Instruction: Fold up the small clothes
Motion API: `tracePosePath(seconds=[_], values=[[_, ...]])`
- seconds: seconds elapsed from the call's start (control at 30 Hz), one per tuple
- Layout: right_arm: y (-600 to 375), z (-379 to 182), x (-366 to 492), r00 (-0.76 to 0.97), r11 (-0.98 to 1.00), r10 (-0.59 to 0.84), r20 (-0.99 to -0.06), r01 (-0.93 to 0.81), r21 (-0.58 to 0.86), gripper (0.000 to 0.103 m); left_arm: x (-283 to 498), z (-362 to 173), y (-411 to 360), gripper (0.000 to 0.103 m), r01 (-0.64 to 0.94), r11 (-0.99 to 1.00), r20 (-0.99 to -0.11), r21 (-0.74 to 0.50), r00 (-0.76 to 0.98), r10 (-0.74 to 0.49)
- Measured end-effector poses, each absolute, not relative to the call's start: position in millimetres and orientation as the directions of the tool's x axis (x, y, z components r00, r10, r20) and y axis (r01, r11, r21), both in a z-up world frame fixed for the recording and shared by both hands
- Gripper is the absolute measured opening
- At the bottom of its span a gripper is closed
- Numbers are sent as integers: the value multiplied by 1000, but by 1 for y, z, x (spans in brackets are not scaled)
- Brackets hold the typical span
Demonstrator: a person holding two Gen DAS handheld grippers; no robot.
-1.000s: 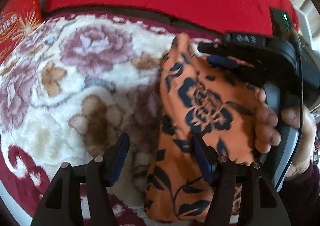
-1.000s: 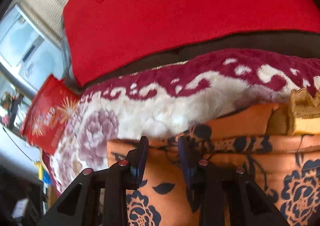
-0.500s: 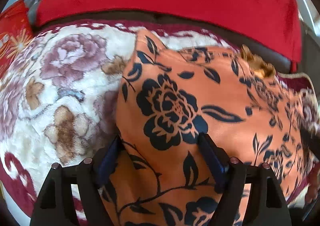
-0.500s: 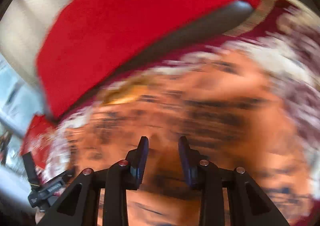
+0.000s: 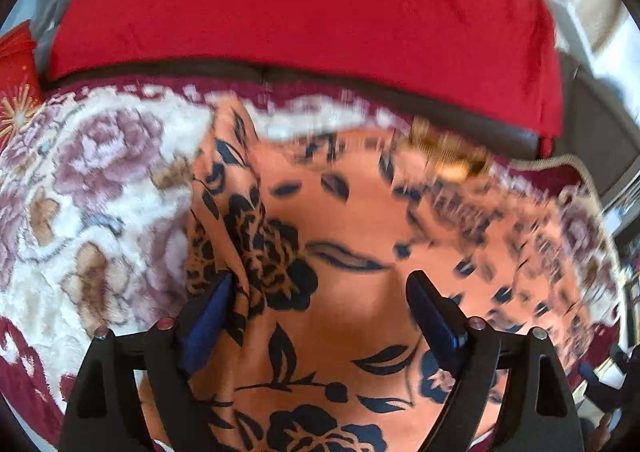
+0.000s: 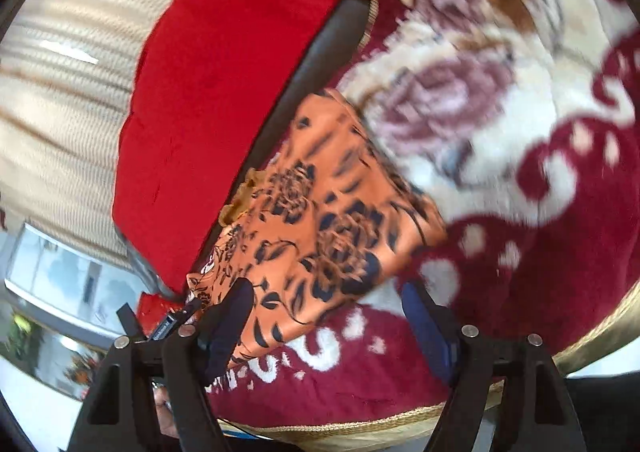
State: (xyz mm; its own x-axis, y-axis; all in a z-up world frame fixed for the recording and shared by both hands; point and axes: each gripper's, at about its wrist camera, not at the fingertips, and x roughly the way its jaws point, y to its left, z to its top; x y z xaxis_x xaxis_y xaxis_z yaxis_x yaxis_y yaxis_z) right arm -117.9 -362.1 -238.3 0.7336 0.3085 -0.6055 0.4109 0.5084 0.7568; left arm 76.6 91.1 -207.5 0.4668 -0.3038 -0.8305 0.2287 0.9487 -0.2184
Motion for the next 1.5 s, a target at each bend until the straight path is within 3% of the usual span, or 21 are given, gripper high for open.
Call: tracePosePath(seconds=[0.07,0.17,0.3,0.47,0.5,0.53,0.7,0.77,0.93,1.1,1.2,1.37,1.47,1.5], values=[[-367,-253,-114,726,476,292,-622,454,753,78,74,-214,81,94,263,954,-845,-144,470,-257],[-374,-273,-102,747,402,286,-600,475,783,68,71,-213,75,96,288,951,-841,-114,482,-246],[-377,-274,-86,798,370,254,-546,442,817,61,68,-201,78,96,330,933,-841,-146,456,-293],[-372,-284,-59,775,398,225,-590,480,782,60,69,-187,108,99,268,944,-809,-192,502,-307],[-369,-279,-56,779,417,212,-590,474,775,55,75,-194,113,99,234,950,-831,-205,472,-295],[-367,-277,-53,782,429,203,-590,470,771,31,80,-199,120,99,209,953,-850,-219,439,-292],[-337,-230,-39,782,597,101,-615,447,666,23,94,-197,176,99,49,940,-830,-338,455,-322],[-312,-197,-28,795,701,68,-603,392,596,22,97,-191,197,99,-16,942,-823,-334,492,-283],[-239,-137,3,810,820,111,-576,253,514,22,102,-174,247,99,-149,941,-804,-305,569,-171],[-153,-116,29,801,858,223,-556,108,501,21,99,-160,281,99,-204,932,-785,-299,609,-118],[-96,-129,44,756,857,310,-577,41,514,21,97,-159,300,99,-245,922,-776,-301,625,-87],[-30,-206,74,563,890,352,-748,45,453,26,96,-168,313,99,-237,910,-789,-341,599,-140],[-31,-203,62,605,890,388,-695,-50,454,40,96,-169,305,99,-181,907,-783,-380,585,-211],[-34,-197,58,591,872,437,-678,-93,480,65,96,-169,301,99,-153,904,-777,-399,581,-244]])
